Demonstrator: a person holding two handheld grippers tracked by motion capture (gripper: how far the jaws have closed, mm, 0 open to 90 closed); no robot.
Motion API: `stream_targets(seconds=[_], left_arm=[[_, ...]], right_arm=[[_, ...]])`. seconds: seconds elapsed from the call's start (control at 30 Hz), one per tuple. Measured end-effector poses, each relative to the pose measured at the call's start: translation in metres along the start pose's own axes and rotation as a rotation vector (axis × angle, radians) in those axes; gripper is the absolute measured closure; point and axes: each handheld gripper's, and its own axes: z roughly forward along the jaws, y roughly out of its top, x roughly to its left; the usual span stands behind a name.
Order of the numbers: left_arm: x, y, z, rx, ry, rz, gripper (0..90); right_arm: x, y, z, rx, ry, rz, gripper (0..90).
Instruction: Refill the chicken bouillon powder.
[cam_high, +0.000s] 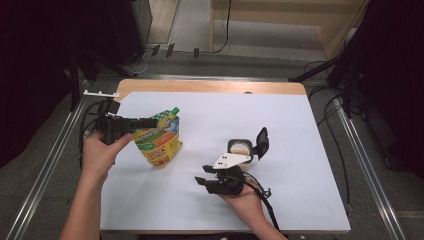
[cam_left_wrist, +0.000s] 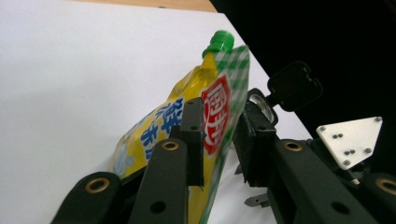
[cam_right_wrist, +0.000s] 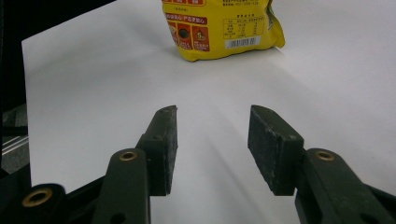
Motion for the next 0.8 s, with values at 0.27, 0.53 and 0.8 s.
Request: stream_targets(seconds=[0.27,0.53,0.8], left_arm=[[-0.004,0.001,-0.002,-0.003,-0.012,0.005,66.5],[-0.011,0.005,-0.010,-0.031,-0.009,0.003,63.1],[-0.013,0.009,-0.020,-0.060,0.005,0.001,59.0]], right_arm=[[0.000,0.000,0.000,0.006,-0.001,0.001,54.5],[0.000,-0.001,0.001,0.010,0.006,-0.001,54.7],[0.000,-0.001,0.003,0.025,0.014,0.002,54.8]])
